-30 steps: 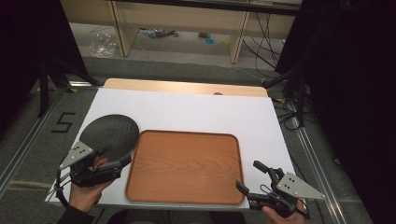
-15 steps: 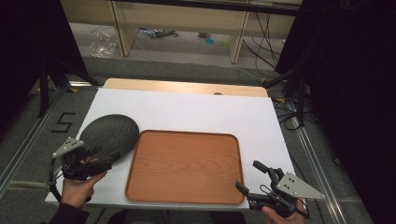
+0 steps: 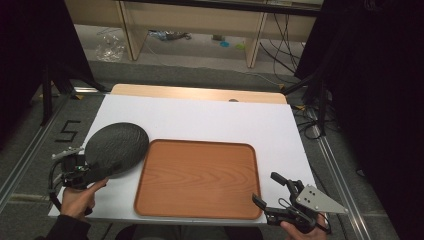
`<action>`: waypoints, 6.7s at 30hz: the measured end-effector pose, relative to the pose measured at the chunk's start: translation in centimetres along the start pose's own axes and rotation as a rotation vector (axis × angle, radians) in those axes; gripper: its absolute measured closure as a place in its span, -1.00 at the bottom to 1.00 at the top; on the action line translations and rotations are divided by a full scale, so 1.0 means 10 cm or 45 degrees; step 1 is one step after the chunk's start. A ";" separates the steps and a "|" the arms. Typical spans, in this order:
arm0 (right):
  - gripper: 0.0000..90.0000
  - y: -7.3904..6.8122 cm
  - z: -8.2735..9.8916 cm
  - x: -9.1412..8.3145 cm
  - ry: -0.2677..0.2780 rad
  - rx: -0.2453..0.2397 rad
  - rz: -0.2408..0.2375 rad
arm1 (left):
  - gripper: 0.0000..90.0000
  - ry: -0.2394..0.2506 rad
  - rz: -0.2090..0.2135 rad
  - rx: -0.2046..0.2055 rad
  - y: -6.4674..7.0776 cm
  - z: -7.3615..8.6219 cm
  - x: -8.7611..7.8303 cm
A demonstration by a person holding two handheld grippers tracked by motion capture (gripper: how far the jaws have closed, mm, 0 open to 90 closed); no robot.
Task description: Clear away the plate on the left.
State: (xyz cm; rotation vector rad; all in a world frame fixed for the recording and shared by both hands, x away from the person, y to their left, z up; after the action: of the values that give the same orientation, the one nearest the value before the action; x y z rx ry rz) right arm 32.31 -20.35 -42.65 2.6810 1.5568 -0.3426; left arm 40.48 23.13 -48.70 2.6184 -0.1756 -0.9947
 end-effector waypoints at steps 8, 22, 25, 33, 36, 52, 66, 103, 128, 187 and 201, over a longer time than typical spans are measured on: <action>-0.65 0.00 0.01 0.00 -0.014 0.003 0.001 | -0.66 -0.050 -0.033 -0.138 -0.17 0.02 0.03; -0.65 0.00 0.01 0.00 -0.003 0.002 0.006 | -0.65 -0.163 0.035 -0.450 -0.37 0.13 0.10; -0.65 0.01 0.03 0.00 -0.021 0.006 0.008 | -0.65 -0.174 0.075 -0.522 -0.39 0.13 0.11; -0.64 0.01 0.01 0.01 -0.007 -0.017 0.005 | -0.63 -0.216 0.055 -0.578 -0.45 0.18 0.17; -0.64 0.01 0.02 0.01 -0.015 -0.006 0.007 | -0.63 -0.230 0.057 -0.598 -0.47 0.19 0.20; -0.64 0.00 0.00 0.05 0.000 -0.030 -0.015 | -0.60 -0.256 0.050 -0.674 -0.54 0.18 0.35; -0.63 -0.01 0.00 0.06 0.000 -0.045 -0.028 | -0.52 -0.248 0.058 -0.751 -0.58 0.13 0.49; -0.60 -0.05 0.01 0.07 -0.036 -0.072 -0.043 | 0.70 -0.181 0.066 -1.018 -0.81 0.25 0.57; -0.58 -0.05 0.02 0.08 -0.035 -0.071 -0.038 | 0.89 -0.087 0.138 -1.102 -0.94 0.12 0.53; -0.58 -0.06 0.01 0.09 -0.030 -0.078 -0.052 | 0.86 -0.069 0.469 -1.014 -0.35 -0.09 0.34; -0.58 -0.06 0.01 0.08 -0.031 -0.077 -0.049 | 0.86 -0.188 0.543 -0.914 0.14 0.08 0.34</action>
State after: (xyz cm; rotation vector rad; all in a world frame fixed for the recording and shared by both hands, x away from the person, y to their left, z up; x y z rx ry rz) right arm 32.18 -19.34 -42.86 2.5948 1.5876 -0.3227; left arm 42.48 20.80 -50.88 1.7652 -0.3248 -0.8828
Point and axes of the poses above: each handheld gripper's, and its own axes: x roughly forward along the jaws, z roughly out of its underside, y roughly to its right, the point moved 10 cm from there along x, roughly forward along the jaws, and after that the axes turned 14 degrees about -z, right-handed, at the moved point
